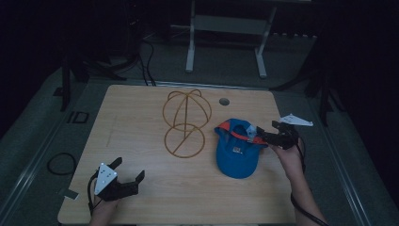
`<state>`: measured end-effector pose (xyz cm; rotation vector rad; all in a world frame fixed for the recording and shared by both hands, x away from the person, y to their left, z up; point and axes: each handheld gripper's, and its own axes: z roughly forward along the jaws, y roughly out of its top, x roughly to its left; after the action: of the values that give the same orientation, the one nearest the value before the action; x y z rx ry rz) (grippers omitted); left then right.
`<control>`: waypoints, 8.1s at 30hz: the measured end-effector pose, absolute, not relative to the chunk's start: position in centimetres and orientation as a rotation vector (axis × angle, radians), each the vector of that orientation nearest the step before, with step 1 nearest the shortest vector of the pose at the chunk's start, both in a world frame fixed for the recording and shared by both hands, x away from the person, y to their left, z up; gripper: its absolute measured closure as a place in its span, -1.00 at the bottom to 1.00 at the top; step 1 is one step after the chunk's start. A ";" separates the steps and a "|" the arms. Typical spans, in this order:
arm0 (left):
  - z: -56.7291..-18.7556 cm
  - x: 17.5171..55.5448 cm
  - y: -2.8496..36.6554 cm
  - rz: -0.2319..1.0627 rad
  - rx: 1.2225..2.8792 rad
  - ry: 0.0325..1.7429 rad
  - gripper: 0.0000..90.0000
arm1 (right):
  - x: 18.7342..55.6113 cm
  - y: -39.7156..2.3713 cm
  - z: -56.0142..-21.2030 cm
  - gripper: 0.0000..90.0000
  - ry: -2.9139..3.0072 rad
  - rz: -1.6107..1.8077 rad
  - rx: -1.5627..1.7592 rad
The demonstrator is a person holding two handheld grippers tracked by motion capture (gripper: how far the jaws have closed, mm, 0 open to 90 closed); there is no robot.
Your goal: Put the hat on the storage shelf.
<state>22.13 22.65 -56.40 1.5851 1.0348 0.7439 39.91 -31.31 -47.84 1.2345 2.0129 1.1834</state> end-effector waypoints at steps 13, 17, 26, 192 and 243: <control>-56.4 22.1 22.5 0.745 1.598 1.013 -0.95 | 43.6 -29.5 -49.6 -0.35 2.121 1.107 1.243; -56.4 22.1 22.6 0.743 1.591 1.013 -0.95 | 44.5 -29.3 -50.7 -0.36 2.130 1.086 1.297; -56.4 22.1 22.5 0.727 1.589 1.003 -0.95 | 45.9 -28.9 -52.9 -0.30 2.164 0.990 1.328; -36.2 30.6 -1.6 0.606 1.859 0.527 0.91 | 23.0 -25.1 -36.5 0.29 2.121 1.468 0.676; -37.4 30.8 2.6 0.289 1.727 0.062 0.90 | 22.7 -27.1 -37.4 1.00 2.048 1.545 0.626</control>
<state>30.77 2.62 -37.44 1.7267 0.0615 0.2895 22.66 -27.05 -37.36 0.6261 2.0478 1.5450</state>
